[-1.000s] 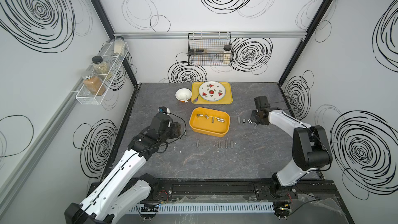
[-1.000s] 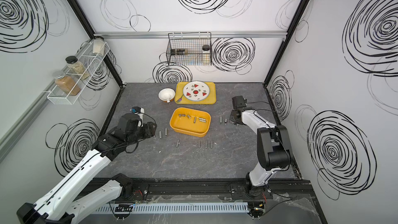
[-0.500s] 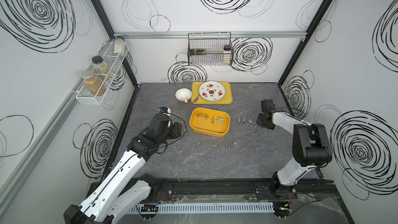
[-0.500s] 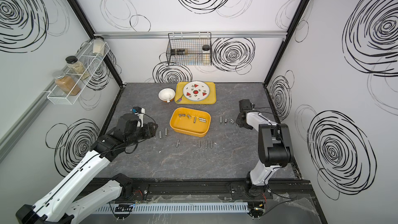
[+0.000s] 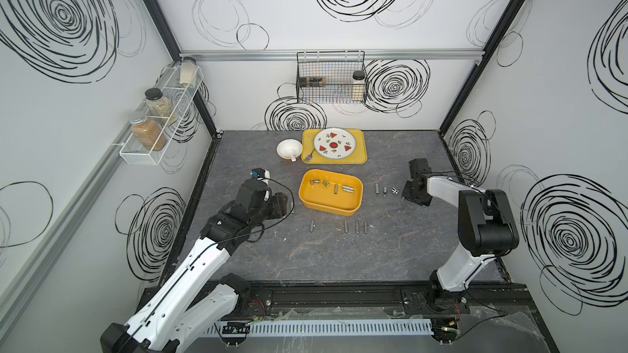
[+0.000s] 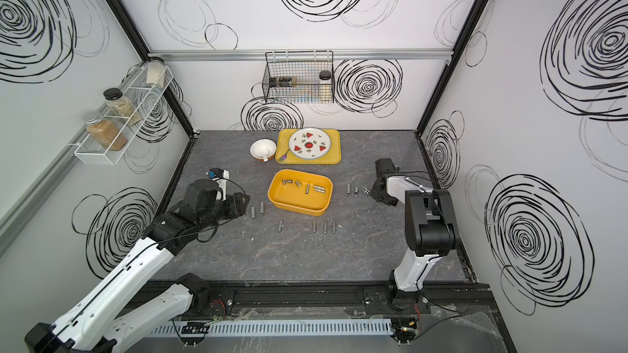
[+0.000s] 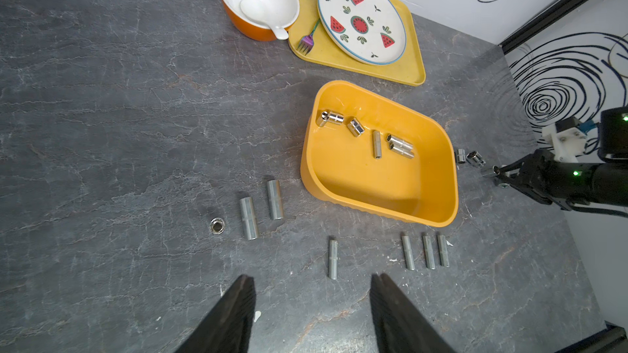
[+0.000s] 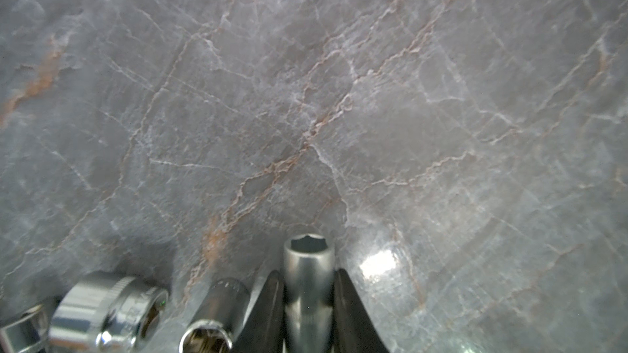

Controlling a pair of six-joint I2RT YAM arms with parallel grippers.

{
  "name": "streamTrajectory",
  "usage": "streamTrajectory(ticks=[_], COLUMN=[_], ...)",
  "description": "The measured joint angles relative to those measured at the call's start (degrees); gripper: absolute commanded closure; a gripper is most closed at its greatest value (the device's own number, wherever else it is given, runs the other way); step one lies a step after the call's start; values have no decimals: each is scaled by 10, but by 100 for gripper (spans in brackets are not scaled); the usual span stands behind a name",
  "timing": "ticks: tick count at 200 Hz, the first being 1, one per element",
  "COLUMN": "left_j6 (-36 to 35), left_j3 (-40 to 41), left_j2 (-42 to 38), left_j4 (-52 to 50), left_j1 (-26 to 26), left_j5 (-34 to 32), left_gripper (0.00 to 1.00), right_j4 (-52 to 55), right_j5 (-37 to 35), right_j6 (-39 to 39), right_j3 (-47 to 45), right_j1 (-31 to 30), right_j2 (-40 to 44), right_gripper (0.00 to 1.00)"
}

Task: Take out the socket from the storage box
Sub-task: Place the socket head at the center of the board.

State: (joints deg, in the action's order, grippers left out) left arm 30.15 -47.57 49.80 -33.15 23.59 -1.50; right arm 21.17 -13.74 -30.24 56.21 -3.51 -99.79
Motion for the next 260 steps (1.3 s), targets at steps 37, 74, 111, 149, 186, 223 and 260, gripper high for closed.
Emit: streamTrajectory(ticks=[37,74,111,149,186,223,260], left_j6=[0,-2,-2,-2,-2,-2,2], left_j3=[0,0,0,0,0,0,-3], left_j2=[0,0,0,0,0,4,46], left_j4=[1,1,1,1,1,1,0], left_j1=[0,0,0,0,0,0,5], left_j5=[0,1,1,0,0,0,0], left_gripper=[38,38,38,38,38,38,39], right_j4=[-1,-2,-2,-2,-2,-2,-27], right_j5=[0,0,0,1,1,18,74], right_j6=[-2,-3,-4,-4,-4,-4,-2], right_j3=[0,0,0,0,2,2,-35], right_j1=[0,0,0,0,0,0,0], right_j2=[-1,-1,1,11,37,87,191], right_gripper=[69,66,66,66,66,66,66])
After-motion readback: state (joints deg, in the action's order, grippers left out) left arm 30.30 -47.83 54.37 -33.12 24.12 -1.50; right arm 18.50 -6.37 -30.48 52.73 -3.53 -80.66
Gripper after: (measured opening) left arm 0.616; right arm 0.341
